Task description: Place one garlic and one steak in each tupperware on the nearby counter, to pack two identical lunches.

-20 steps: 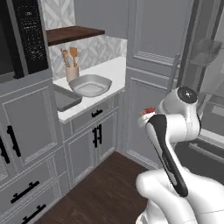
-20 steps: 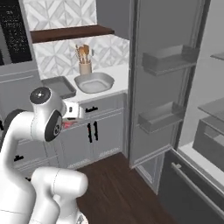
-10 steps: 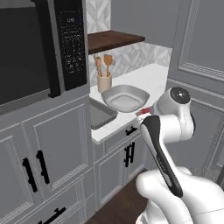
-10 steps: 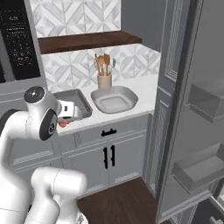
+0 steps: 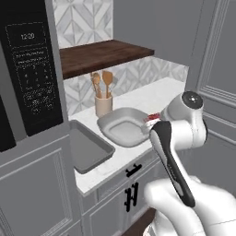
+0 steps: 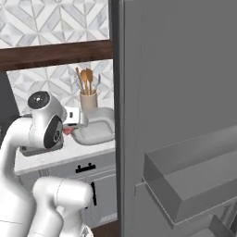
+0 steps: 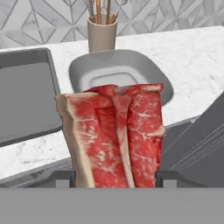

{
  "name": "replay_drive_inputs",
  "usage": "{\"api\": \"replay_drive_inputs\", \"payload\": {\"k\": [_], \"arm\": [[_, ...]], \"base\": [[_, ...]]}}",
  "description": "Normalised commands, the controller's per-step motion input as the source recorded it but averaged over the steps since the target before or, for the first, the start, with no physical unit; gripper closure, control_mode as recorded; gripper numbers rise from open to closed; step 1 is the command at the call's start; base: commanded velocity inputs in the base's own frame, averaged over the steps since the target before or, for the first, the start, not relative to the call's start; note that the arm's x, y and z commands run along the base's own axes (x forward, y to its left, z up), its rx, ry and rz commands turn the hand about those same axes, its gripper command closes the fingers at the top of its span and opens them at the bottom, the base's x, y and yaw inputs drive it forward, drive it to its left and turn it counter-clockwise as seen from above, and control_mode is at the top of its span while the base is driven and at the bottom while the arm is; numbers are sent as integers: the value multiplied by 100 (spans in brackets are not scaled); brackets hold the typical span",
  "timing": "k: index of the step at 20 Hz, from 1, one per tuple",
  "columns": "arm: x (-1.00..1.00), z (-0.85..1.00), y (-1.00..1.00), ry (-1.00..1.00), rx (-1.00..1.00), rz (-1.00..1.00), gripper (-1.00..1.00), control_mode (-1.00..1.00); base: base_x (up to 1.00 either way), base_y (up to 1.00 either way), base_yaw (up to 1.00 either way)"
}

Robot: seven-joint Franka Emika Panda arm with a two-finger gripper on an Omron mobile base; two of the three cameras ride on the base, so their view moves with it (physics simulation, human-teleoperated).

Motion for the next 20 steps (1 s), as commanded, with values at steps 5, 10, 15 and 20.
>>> {"api": "replay_drive_inputs", "payload": {"k": [5,10,15,20], "arm": [[80,-13,49,5,0,0,100,-100],[100,-42,2,9,0,0,100,-100],[100,-87,-11,20,-2,0,100,-100],[100,-71,-1,12,-3,0,-100,-100]], "base": [[20,7,0],[0,0,0],[0,0,0],[0,0,0]]}}
